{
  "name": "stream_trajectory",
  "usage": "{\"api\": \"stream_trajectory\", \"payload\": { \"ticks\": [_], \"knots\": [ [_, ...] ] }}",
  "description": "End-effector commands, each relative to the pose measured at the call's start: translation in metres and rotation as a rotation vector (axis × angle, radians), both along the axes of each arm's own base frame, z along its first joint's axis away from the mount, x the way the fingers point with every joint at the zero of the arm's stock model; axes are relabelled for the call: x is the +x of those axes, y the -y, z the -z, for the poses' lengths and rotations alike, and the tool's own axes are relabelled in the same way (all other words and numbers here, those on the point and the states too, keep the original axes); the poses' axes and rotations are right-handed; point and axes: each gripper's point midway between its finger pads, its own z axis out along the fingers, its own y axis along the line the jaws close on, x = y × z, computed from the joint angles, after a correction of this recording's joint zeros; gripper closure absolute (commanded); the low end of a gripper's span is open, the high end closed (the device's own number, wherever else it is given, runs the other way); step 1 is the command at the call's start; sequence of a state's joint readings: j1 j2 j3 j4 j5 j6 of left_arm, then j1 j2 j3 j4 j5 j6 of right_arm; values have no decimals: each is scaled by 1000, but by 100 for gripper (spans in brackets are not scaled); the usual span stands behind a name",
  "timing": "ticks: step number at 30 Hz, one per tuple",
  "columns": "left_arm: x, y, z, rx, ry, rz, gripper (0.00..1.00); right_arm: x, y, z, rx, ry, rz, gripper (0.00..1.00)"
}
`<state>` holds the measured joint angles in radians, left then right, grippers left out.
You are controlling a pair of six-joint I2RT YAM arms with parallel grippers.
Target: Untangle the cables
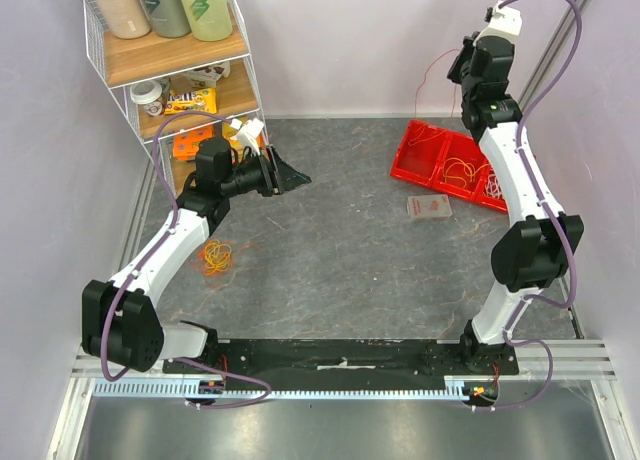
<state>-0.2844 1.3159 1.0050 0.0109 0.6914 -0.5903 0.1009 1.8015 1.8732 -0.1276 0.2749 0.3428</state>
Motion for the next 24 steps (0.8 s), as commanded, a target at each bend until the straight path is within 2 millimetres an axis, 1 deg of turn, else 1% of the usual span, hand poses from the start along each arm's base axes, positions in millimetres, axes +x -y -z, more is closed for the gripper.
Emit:
{"api": "stream_trajectory", "payload": {
  "ticks": [1, 5, 8, 12, 14, 17, 18, 24],
  "knots": [
    [1, 3, -14, -34, 32, 20, 41, -8, 10, -12, -16, 38, 32, 100],
    [1, 4, -15, -34, 35, 22, 41, -4, 8, 8, -14, 12, 26, 100],
    [1, 4, -15, -35, 34, 22, 41, 2, 6, 31, -3, -19, 21, 100],
    [1, 4, -15, -33, 38, 23, 41, 15, -5, 71, 35, -80, -23, 100],
    [1, 3, -14, -33, 35, 22, 41, 20, -8, 89, 54, -107, -27, 100],
    [1, 4, -15, -33, 36, 23, 41, 22, -14, 125, 90, -169, -39, 100],
    [0, 3, -15, -33, 38, 23, 41, 26, -16, 128, 98, -157, -46, 100],
    [0, 4, -16, -35, 38, 25, 41, 33, -11, 184, 75, -253, -18, 100]
  ]
}}
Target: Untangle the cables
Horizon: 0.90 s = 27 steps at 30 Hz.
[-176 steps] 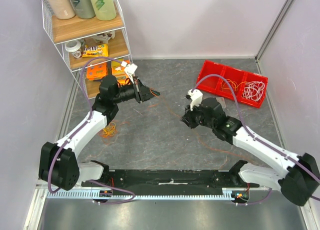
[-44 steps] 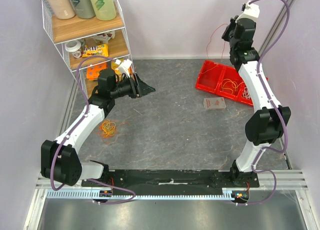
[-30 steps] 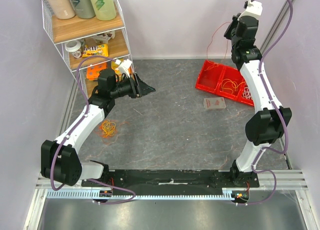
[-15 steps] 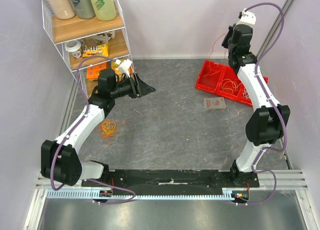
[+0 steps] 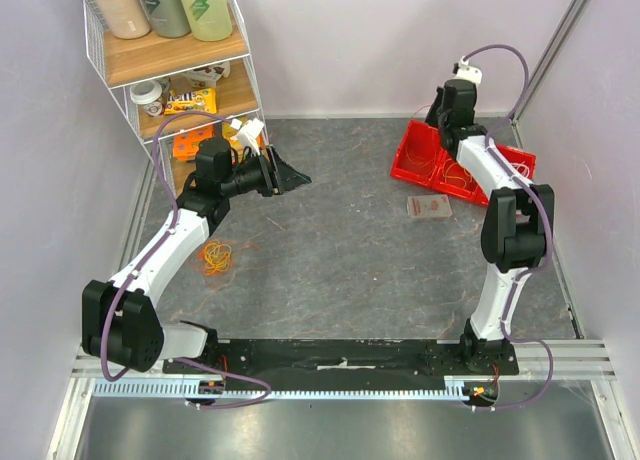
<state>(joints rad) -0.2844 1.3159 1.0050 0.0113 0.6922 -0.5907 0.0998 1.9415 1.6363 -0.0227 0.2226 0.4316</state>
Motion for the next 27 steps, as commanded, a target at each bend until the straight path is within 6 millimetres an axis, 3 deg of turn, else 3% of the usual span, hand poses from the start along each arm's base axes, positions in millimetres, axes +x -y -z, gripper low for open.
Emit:
{"api": "stream_trajectory", "payload": {
  "ticks": [1, 11, 17, 19, 22, 24, 27],
  "knots": [
    [0, 4, -16, -34, 39, 25, 41, 8, 5, 26, -9, -17, 16, 100],
    [-1, 5, -18, -45, 35, 31, 41, -3, 5, 110, -59, -196, -15, 100],
    [0, 4, -15, -40, 35, 26, 41, -3, -4, 137, -64, -271, -58, 100],
    [0, 3, -15, -38, 32, 23, 41, -2, -6, 138, -81, -297, -72, 96],
    [1, 3, -14, -31, 37, 22, 41, -3, -6, 126, -102, -340, -88, 70],
    [3, 2, -13, -20, 40, 11, 41, -8, -9, 103, -97, -327, -93, 53],
    [6, -1, -11, 3, 47, -6, 41, -29, -13, 76, -111, -330, -100, 39]
  ]
}}
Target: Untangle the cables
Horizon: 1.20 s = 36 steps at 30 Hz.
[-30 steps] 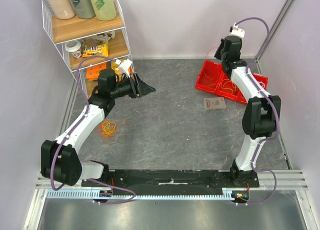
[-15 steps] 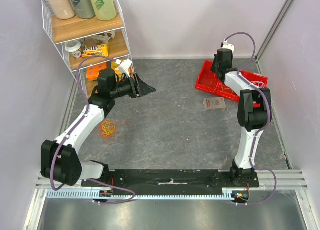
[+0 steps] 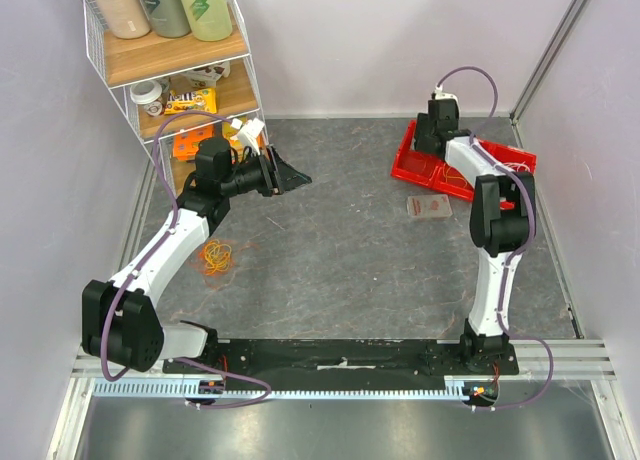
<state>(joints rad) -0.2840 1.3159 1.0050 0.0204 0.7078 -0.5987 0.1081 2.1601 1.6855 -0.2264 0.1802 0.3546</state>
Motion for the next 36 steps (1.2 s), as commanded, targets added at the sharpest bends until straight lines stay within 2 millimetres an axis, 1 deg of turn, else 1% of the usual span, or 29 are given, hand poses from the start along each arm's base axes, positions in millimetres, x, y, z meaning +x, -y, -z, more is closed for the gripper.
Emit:
{"api": "stream_trajectory", "payload": {
  "ticks": [1, 2, 3, 4, 6, 7, 8, 9, 10, 11, 12, 13, 14, 15, 16, 17, 19, 21, 22, 24, 27, 29, 30, 31, 32, 33, 35, 36],
  "knots": [
    [10, -6, -7, 25, 45, -33, 41, -23, -4, -76, -35, 60, -19, 35],
    [14, -8, -6, 35, 55, -48, 41, -33, -6, -86, -40, 71, -21, 32],
    [15, -12, -3, 53, 39, -65, 41, -43, -10, -90, -38, 71, -33, 30],
    [17, -15, 0, 71, 32, -80, 41, -54, -18, -96, -37, 76, -52, 28],
    [23, -23, 2, 115, 36, -133, 41, -82, -34, -96, -43, 57, -85, 25],
    [24, -27, 5, 137, 25, -161, 41, -98, -42, -93, -41, 45, -100, 25],
    [26, -33, 7, 153, 14, -192, 41, -116, -61, -90, -33, 44, -141, 25],
    [24, -41, 13, 169, -19, -222, 41, -136, -77, -85, -29, 42, -185, 25],
    [23, -52, 19, 186, -50, -272, 40, -157, -90, -77, -23, 37, -219, 25],
    [18, -65, 30, 198, -111, -337, 39, -175, -108, -78, 11, 64, -266, 25],
    [14, -84, 42, 206, -171, -406, 39, -197, -124, -73, 60, 70, -312, 25],
    [6, -103, 59, 216, -231, -474, 38, -218, -143, -79, 124, 104, -371, 25],
    [-4, -121, 77, 232, -293, -542, 37, -239, -160, -72, 187, 101, -411, 25],
    [-13, -141, 84, 242, -327, -627, 35, -263, -172, -60, 228, 86, -454, 26],
    [-26, -159, 101, 272, -391, -705, 35, -281, -188, -60, 259, 99, -504, 26],
    [-38, -181, 116, 321, -453, -819, 33, -296, -198, -61, 281, 111, -532, 25],
    [-57, -212, 131, 420, -514, -981, 32, -322, -217, -63, 306, 116, -596, 26],
    [-67, -227, 140, 494, -536, -1033, 31, -336, -229, -67, 323, 115, -635, 26],
    [-71, -234, 145, 522, -551, -1064, 27, -344, -235, -67, 330, 113, -658, 26],
    [-74, -236, 153, 549, -592, -1073, 23, -354, -245, -68, 334, 109, -701, 26],
    [-70, -227, 170, 532, -663, -1031, 23, -362, -248, -66, 337, 98, -722, 26],
    [-67, -211, 188, 495, -713, -956, 32, -365, -244, -64, 337, 94, -713, 26],
    [-65, -204, 194, 465, -736, -931, 37, -366, -241, -64, 336, 97, -710, 26],
    [-72, -194, 208, 442, -795, -894, 40, -367, -238, -65, 337, 102, -702, 26],
    [-72, -186, 212, 406, -811, -868, 44, -368, -235, -65, 332, 102, -697, 26],
    [-77, -177, 220, 378, -846, -842, 48, -369, -230, -65, 327, 106, -689, 26],
    [-86, -158, 231, 352, -852, -786, 59, -369, -223, -65, 308, 114, -672, 26],
    [-90, -151, 233, 355, -844, -772, 68, -368, -219, -64, 296, 116, -661, 26]
  ]
}}
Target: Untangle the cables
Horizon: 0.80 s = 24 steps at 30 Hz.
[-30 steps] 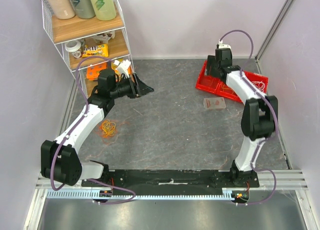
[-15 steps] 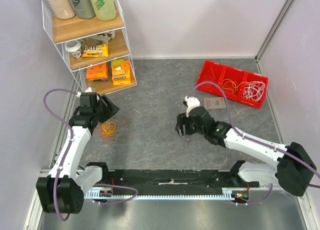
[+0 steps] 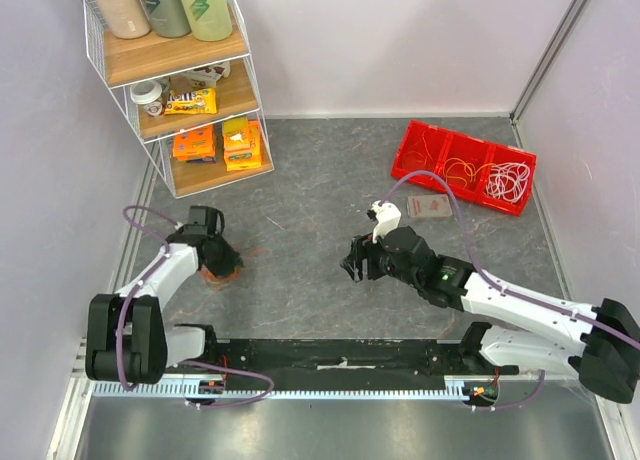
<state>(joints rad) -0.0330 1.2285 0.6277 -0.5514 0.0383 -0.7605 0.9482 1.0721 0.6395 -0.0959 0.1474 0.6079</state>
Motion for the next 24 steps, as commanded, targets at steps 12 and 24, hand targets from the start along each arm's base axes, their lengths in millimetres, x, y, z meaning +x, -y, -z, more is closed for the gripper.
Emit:
{"api": "stream_trajectory", "payload": {
  "ticks": [12, 24],
  "knots": [
    [-33, 181, -60, -286, 282, 582, 97, 17, 22, 5, -81, 31, 138, 26],
    [-30, 157, -99, -130, 476, 732, 9, 18, -46, 35, -11, -87, 8, 28]
  ]
}}
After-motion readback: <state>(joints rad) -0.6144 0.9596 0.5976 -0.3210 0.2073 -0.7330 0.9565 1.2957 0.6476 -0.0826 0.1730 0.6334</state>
